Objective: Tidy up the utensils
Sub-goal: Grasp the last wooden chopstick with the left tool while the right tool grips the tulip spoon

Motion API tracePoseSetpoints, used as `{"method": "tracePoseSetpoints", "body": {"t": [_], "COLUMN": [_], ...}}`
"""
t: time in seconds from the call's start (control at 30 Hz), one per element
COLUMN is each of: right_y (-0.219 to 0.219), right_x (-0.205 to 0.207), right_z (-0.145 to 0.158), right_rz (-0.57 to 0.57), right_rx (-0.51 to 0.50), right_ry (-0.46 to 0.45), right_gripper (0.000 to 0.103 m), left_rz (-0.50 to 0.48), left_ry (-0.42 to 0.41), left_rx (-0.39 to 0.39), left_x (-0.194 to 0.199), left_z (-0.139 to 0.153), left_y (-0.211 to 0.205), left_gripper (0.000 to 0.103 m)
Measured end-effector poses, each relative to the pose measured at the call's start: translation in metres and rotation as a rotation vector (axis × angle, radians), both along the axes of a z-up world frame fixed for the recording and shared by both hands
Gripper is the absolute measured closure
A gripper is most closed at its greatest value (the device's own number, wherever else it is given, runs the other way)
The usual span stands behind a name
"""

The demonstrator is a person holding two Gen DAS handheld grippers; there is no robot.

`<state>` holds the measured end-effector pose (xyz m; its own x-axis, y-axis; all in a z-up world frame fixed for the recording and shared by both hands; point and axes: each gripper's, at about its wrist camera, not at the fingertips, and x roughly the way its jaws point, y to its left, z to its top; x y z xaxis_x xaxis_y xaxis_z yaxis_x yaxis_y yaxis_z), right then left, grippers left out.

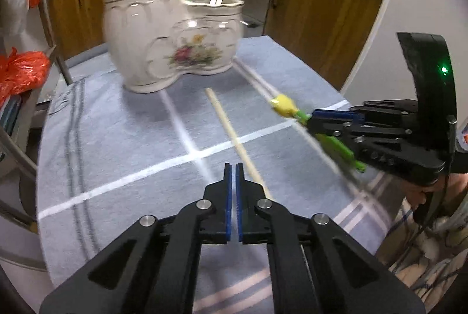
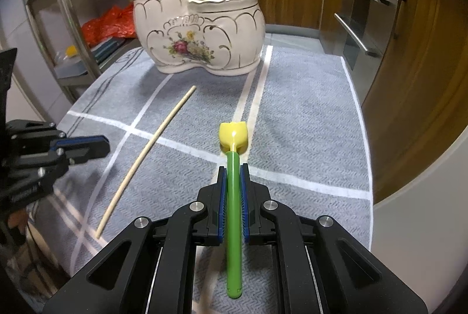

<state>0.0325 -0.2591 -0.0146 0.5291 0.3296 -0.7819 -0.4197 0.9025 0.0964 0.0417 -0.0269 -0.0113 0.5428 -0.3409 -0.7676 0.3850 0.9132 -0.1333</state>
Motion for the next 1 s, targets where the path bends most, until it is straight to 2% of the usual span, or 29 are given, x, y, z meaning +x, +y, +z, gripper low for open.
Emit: {"method": "tracePoseSetpoints", "body": {"t": [0.1, 0.23, 0.27, 0.3, 0.33, 0.43, 0.73, 0.83, 0.9, 1.0], "right_y": [0.000, -0.001, -0.001, 0.000, 0.000, 0.001, 0.004, 0.005, 0.007, 0.010], "right_x": [-0.001, -0.001, -0.001, -0.001, -0.001, -0.002, -0.003, -0.002, -0.001, 0.000], "right_z": [0.001, 0.001, 0.001, 0.001, 0.001, 0.001, -0.002, -0.002, -0.001, -0.001], "right_rz": [0.003, 0.006, 0.007, 0.008, 0.011, 0.018, 0.111, 0.117, 0.119, 0.121], "right_rx": [-0.002, 0.000, 0.002, 0.003, 0.004, 0.008, 0.014, 0.011, 0.007, -0.007], "right_ry": [0.001, 0.000, 0.000, 0.000, 0.000, 0.003, 0.063, 0.073, 0.071, 0.062], "right_gripper": [0.093, 0.093, 0.093, 0.093, 0.093, 0.093, 0.093, 0.092, 0.085, 0.083], "left_rz": [-0.006, -0.011, -0.013, -0.009, -0.006, -0.022, -0.104, -0.098, -0.079, -0.065], "left_ry": [0.007, 0.019, 0.014, 0.011, 0.010, 0.018, 0.002, 0.026, 0.025, 0.025], "left_rx": [0.020, 0.044, 0.059, 0.076, 0.087, 0.089, 0.147, 0.142, 0.124, 0.103], "left_x": [0.000, 0.002, 0.002, 0.002, 0.003, 0.004, -0.001, 0.000, 0.002, 0.005], "left_z": [-0.006, -0.015, -0.015, -0.014, -0.015, -0.014, -0.006, -0.007, -0.007, -0.007], "left_y": [-0.016, -0.028, -0.029, -0.030, -0.030, -0.026, 0.009, 0.017, 0.019, 0.015], "left_gripper": [0.079, 0.078, 0.078, 0.084, 0.095, 0.098, 0.099, 0.099, 0.098, 0.097]}}
